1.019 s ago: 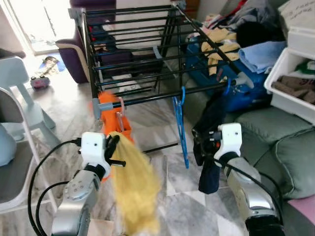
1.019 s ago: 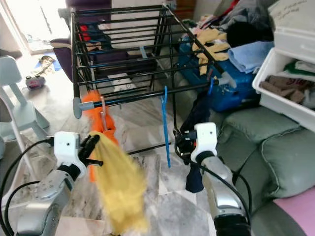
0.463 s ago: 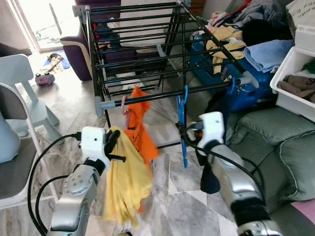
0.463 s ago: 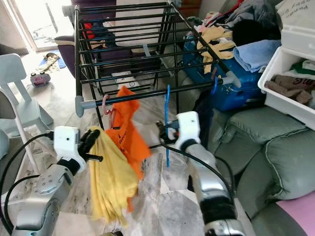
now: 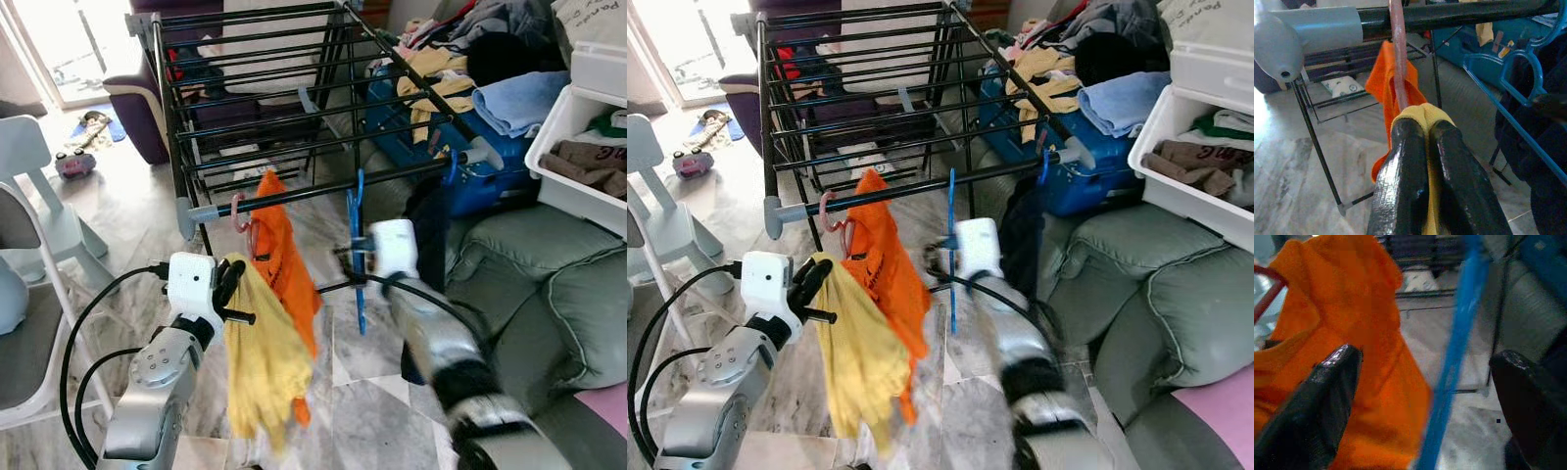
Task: Hang hanger
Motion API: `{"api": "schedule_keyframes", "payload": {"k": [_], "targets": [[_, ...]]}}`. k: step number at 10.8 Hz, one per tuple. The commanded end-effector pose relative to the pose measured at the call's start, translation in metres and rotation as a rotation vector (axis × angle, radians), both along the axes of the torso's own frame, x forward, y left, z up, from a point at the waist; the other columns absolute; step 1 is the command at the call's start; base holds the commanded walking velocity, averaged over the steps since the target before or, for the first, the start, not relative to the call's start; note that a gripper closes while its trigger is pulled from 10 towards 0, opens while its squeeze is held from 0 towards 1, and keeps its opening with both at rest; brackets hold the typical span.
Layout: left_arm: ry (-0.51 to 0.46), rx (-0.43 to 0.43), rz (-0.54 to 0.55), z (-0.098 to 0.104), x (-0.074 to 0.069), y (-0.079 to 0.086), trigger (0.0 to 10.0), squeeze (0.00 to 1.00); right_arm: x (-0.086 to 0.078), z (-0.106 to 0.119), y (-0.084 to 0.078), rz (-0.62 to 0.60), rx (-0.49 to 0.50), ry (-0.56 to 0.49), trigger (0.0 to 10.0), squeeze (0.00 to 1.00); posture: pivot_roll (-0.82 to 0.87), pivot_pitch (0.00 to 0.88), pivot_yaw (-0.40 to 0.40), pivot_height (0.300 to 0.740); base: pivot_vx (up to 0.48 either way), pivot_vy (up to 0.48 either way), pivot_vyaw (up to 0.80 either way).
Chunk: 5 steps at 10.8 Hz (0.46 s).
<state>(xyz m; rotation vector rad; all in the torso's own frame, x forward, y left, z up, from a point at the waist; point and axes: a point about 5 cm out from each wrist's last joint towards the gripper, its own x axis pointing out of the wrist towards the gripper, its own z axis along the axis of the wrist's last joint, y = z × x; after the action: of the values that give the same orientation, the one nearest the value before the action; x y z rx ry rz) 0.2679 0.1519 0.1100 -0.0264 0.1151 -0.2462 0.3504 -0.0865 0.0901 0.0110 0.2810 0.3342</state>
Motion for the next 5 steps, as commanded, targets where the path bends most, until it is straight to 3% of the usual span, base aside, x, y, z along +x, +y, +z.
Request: {"api": "schedule_keyframes", "payload": {"k": [1, 3, 5], "targets": [[-0.027, 0.017, -0.010, 0.007, 0.003, 0.001, 10.0, 0.00, 0.002, -0.002, 0.007, 0.025, 0.015, 0.040, 10.0, 0.00, -0.05, 0.000, 0.012, 0.740, 0.000, 0.000, 0.00], [-0.020, 0.021, -0.019, 0.006, 0.002, -0.001, 10.0, 0.00, 0.002, -0.005, 0.023, 0.088, 0.005, 0.075, 10.0, 0.00, -0.04, 0.000, 0.008, 0.740, 0.000, 0.000, 0.00], [-0.012, 0.023, -0.027, 0.005, 0.000, -0.002, 10.0, 0.00, 0.006, -0.009, 0.015, 0.028, -0.032, 0.104, 10.0, 0.00, -0.04, 0.000, 0.005, 0.740, 0.000, 0.000, 0.00]]}}
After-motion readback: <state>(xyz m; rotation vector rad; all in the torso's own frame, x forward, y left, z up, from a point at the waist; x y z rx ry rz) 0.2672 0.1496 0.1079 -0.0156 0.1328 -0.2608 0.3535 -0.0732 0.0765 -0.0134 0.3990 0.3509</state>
